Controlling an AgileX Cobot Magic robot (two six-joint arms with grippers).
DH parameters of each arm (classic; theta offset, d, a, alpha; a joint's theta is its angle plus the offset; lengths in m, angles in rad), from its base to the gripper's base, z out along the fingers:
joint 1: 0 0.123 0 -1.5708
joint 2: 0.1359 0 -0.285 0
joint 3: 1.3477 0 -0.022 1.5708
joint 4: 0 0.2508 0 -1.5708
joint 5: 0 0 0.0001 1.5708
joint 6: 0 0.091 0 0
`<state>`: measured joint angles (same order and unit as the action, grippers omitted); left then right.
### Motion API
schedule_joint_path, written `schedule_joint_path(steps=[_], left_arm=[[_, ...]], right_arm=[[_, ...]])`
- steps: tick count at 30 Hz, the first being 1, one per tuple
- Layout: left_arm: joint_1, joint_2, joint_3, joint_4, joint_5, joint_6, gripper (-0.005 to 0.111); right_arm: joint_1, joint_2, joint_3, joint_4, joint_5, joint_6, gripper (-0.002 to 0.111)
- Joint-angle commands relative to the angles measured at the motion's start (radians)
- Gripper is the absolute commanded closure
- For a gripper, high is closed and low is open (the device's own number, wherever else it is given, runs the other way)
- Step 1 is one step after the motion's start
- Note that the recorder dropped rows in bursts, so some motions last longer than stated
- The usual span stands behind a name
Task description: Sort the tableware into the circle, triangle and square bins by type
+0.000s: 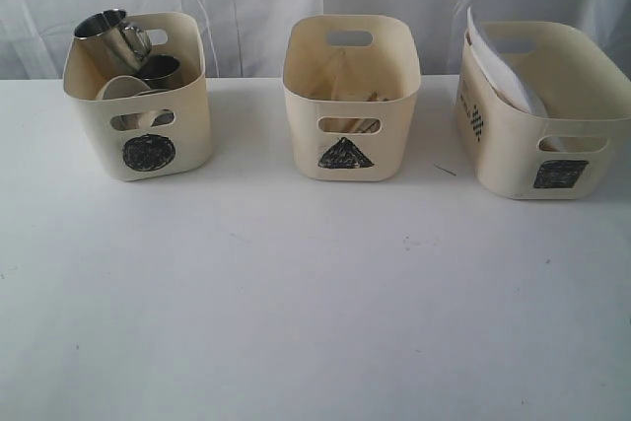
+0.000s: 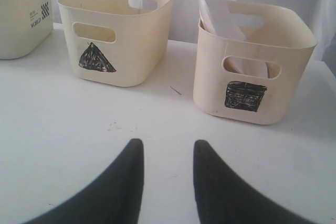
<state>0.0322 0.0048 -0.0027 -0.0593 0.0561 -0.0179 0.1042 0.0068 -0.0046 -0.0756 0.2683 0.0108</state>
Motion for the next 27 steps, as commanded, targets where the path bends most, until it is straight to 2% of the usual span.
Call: schedule_joint_path(steps=[1,24,25,27], left_arm=[[0.003,-0.005,0.003,-0.008,-0.003,-0.004,0.059],[0.003,-0.005,0.003,-0.008,-0.003,-0.004,0.059],[0.003,-0.005,0.003,-0.008,-0.003,-0.004,0.059],[0.003,-0.005,0.003,-0.008,-0.003,-0.004,0.059]], right_arm=[[0.004,-0.007,0.005,0.002,-0.007,-0.011,0.077],[0.004,-0.007,0.005,0.002,-0.005,-0.011,0.078],[0.004,-0.007,0.005,0.002,0.002,-0.011,0.081],[0.004,-0.007,0.005,0.002,0.039,-0.011,0.097]])
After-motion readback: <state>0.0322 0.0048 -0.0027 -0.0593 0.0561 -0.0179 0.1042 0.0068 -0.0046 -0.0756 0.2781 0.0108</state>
